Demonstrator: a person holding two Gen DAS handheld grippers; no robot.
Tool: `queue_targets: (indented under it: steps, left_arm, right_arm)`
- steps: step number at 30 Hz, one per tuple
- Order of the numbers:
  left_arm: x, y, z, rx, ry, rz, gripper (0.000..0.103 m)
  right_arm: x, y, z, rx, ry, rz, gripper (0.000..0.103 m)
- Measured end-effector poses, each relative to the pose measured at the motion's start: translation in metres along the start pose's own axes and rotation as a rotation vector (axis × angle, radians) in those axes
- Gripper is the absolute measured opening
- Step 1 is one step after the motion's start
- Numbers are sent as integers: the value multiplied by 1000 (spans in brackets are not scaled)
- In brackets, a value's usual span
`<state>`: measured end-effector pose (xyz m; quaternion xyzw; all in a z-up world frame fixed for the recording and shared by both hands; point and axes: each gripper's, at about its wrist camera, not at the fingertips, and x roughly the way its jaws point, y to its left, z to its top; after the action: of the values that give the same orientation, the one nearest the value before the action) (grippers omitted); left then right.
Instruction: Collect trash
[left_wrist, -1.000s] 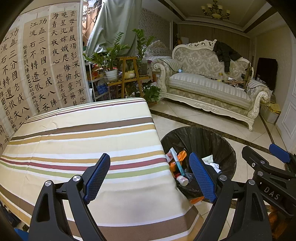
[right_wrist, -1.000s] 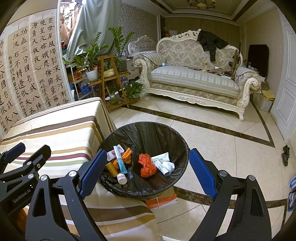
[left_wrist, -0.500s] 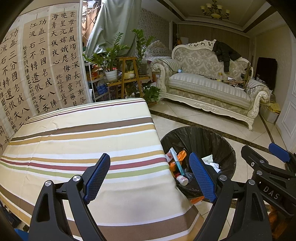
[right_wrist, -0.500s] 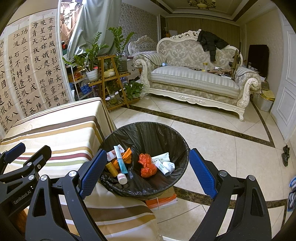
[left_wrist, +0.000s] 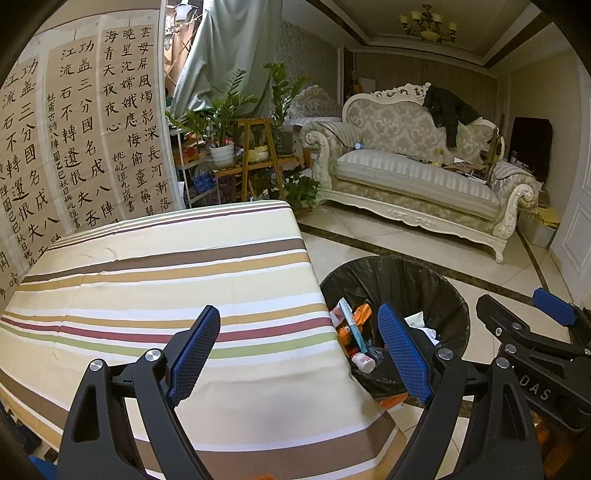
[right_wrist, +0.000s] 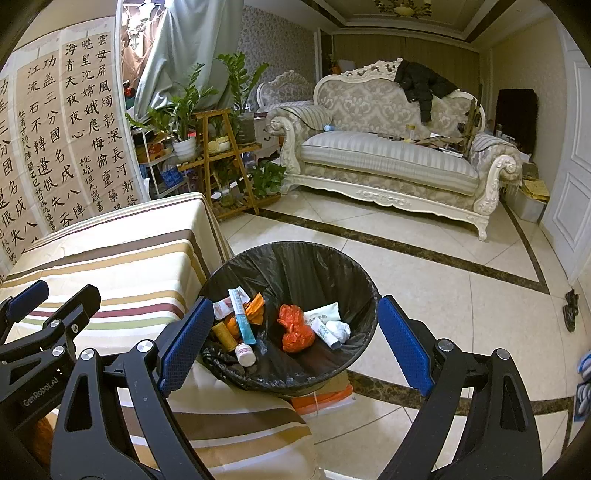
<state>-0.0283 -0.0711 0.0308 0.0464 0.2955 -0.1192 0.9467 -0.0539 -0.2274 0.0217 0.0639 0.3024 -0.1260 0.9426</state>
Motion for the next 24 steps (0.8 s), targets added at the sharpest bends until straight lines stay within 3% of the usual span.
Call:
queue_targets:
  steps: [24]
  left_arm:
    - [2, 1, 5, -5, -6, -25, 86]
  right_arm:
    - [0, 1, 0, 0, 2, 0, 88]
